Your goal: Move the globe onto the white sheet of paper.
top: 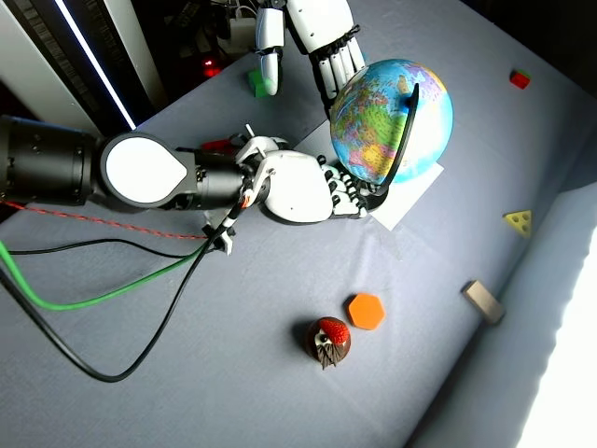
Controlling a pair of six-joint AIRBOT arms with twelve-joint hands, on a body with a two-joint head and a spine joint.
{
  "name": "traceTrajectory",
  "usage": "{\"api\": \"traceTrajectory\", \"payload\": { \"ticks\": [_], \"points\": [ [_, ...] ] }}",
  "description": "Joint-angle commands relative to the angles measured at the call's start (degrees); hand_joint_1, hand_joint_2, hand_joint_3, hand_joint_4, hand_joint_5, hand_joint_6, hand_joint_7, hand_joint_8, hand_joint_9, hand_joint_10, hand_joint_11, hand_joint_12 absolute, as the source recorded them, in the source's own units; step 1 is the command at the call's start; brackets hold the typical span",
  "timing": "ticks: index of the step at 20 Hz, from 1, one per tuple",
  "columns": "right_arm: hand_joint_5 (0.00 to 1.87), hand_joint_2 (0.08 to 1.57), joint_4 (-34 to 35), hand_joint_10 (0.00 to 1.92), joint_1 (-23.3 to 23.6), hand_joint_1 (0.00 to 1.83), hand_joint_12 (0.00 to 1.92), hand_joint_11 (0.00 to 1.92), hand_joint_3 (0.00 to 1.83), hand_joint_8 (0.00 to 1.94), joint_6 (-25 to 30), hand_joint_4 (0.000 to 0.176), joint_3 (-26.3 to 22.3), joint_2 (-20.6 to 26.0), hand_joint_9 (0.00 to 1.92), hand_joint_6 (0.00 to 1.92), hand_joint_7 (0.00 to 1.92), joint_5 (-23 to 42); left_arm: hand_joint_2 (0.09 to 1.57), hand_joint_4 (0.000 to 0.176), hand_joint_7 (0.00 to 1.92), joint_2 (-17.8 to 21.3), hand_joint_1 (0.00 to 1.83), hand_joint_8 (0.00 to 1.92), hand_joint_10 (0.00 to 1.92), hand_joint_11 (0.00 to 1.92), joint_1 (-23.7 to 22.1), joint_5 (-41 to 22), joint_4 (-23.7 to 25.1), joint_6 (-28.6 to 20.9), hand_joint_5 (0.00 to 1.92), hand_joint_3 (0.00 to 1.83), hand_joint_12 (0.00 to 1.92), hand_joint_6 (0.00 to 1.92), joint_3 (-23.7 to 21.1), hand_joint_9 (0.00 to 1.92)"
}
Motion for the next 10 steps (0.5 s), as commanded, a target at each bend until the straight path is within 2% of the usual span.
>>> {"api": "traceTrajectory", "payload": {
  "ticks": [1, 7, 10],
  "points": [
    [0.2, 1.12, 0.02, 0.0, 0.17, 0.0, 0.16, 0.0, 0.0, 0.0, 0.4, 0.0, -0.46, -1.6, 0.15, 0.0, 0.19, 0.15, 1.17, 0.0, 0.17, -0.21, 0.05, 0.0, 0.0, 0.0, -0.05, -4.0, 3.39, -0.17, 0.18, 0.0, 0.1, 0.0, 0.18, 0.13],
    [0.24, 1.11, 0.02, 0.01, 0.75, 0.0, 0.14, 0.0, 0.0, 0.01, 1.93, 0.0, -0.79, -2.55, 0.14, 0.01, 0.21, -0.41, 1.17, 0.0, 0.14, -0.7, 0.0, 0.0, 0.0, 0.0, 0.03, -4.0, 3.37, -0.34, 0.13, 0.0, 0.05, 0.0, 0.68, 0.1],
    [0.23, 1.11, 0.01, 0.01, 0.55, 0.0, 0.23, 0.0, 0.0, 0.0, 1.91, 0.0, -1.14, -2.03, 0.16, 0.0, 0.21, -0.2, 1.17, 0.0, 0.15, -0.75, 0.0, 0.0, 0.01, 0.02, 0.18, -4.0, 3.37, -0.39, 0.13, 0.0, 0.06, 0.0, 0.61, 0.12]
  ]
}}
